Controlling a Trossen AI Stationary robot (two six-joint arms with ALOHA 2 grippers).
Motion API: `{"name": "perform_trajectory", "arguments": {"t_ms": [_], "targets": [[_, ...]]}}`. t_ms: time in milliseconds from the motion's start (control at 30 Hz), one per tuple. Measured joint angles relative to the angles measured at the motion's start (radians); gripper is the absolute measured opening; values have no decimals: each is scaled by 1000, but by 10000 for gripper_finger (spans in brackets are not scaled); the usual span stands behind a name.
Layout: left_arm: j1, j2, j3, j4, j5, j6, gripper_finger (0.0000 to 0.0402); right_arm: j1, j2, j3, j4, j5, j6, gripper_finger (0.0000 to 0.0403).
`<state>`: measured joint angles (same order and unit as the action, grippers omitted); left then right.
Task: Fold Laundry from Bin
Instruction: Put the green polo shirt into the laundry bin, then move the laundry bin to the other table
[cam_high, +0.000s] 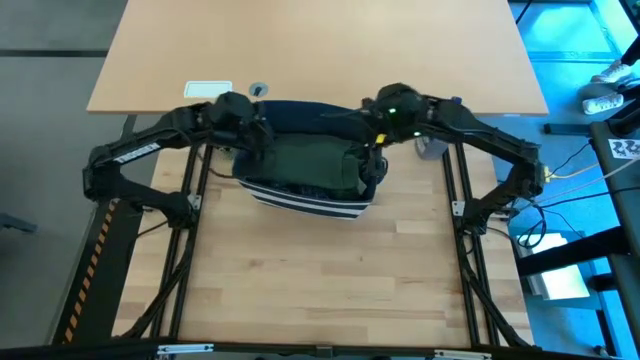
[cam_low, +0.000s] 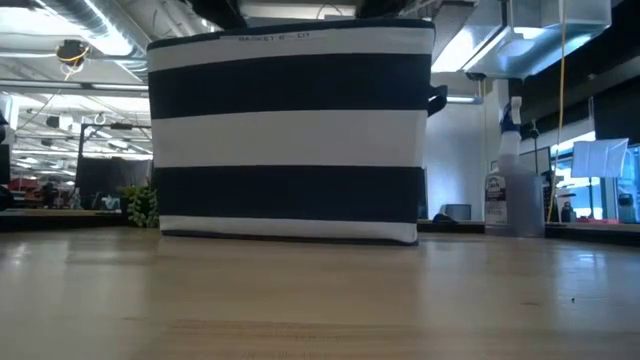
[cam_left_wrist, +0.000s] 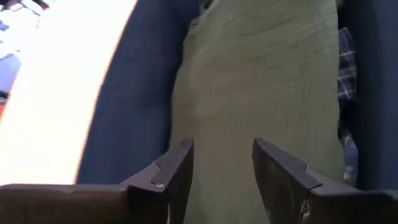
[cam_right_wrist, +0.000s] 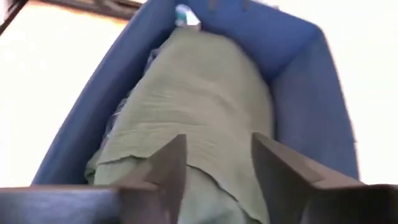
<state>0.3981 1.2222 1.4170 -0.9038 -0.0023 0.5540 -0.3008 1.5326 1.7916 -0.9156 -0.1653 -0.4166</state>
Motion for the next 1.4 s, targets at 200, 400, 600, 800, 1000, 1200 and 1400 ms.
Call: {"name": "perform_trajectory", "arguments": {"t_ms": [200, 400, 600, 800, 1000, 1200, 1400], "targets": [[0, 103, -38, 24, 23, -38, 133, 0, 117, 0, -42, -48, 6, 91], [2, 199, -103, 27, 23, -38, 120, -1, 244, -1, -130, -36, 5, 6], [4, 237, -128, 42, 24, -33, 119, -1, 318, -1, -139, -6, 20, 28], [3, 222, -109, 56, -37, -21, 119, 0, 320, 1, -140, 93, 41, 32], [3, 136, -41, 52, -118, 12, 119, 0, 247, 84, -171, 104, 47, 33], [4, 26, 28, 55, -215, -43, 119, 0, 192, 198, -225, 173, 99, 34], [82, -18, 83, -57, -320, -242, 128, -42, 181, 286, -332, 298, 235, 34]]}}
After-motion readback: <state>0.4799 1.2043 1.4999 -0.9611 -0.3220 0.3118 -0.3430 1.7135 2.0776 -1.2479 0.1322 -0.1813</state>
